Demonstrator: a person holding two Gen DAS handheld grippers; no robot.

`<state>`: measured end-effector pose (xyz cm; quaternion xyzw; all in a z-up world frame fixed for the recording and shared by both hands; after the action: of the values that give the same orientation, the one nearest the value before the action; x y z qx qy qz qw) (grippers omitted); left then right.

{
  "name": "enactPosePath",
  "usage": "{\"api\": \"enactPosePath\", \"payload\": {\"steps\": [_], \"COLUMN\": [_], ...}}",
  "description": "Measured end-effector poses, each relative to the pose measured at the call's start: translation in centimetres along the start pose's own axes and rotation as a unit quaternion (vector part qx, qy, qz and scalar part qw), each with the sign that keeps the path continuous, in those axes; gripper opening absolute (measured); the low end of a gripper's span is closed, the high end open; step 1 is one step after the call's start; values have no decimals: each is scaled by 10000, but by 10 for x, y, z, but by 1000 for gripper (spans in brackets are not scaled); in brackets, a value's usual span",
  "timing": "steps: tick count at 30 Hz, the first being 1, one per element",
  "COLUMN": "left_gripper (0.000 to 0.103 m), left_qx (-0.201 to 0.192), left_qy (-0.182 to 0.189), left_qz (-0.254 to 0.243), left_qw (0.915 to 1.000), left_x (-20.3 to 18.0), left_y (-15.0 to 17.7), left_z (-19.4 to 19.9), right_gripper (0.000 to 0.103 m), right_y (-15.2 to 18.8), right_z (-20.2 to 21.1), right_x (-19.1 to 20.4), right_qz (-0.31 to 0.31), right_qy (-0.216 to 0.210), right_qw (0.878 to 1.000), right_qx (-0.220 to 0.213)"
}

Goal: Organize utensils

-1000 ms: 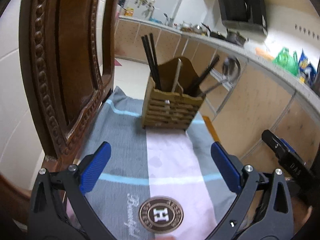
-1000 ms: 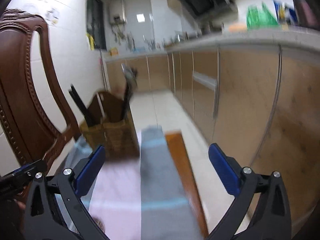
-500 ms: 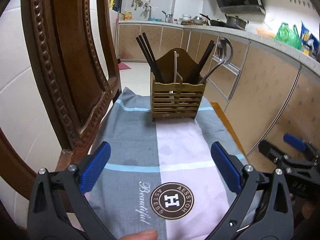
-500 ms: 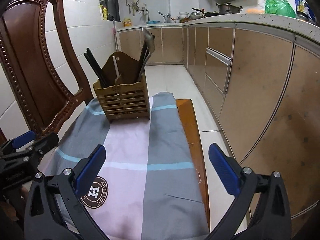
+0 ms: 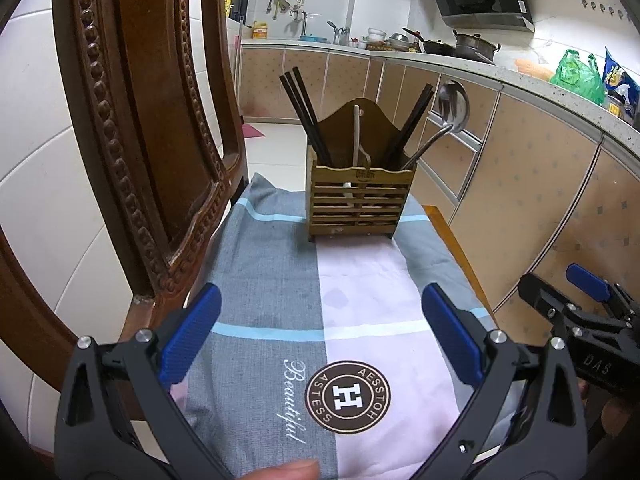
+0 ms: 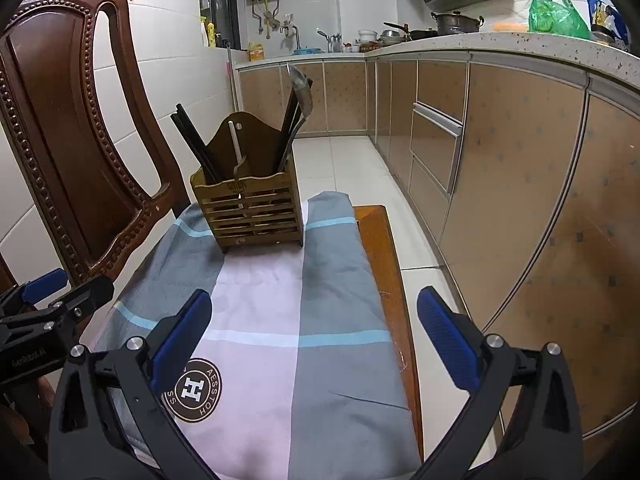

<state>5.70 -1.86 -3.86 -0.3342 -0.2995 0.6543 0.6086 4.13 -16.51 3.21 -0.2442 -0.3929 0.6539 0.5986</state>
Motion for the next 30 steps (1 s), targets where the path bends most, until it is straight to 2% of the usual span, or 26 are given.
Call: {"api": "enactPosePath", "payload": {"steps": [30], "left_gripper": [99], "left_qx": [39], "left_qy": [-19], "left_qz": [42], "left_qw": [10000], "left_x": [2], "left_y": [-1], "left_z": [-3], "right_gripper": [100], "right_y": [0], "right_z": [-5], "right_x": [-1], "right_qz": [32], "right_qy": [35], "right_qw": [10000], "right_qx": [25]}}
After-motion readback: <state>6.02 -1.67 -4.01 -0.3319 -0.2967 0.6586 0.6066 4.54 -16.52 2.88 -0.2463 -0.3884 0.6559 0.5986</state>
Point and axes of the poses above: each gripper's, at about its wrist camera, not at the fingertips, and z roughly against the way its jaws point, x to its left, y to its underside, the point moved 1 cm from there along -z, roughly the way its jaws point, and after that the axes turned 4 degrees about -y, right-handed, at the moved point
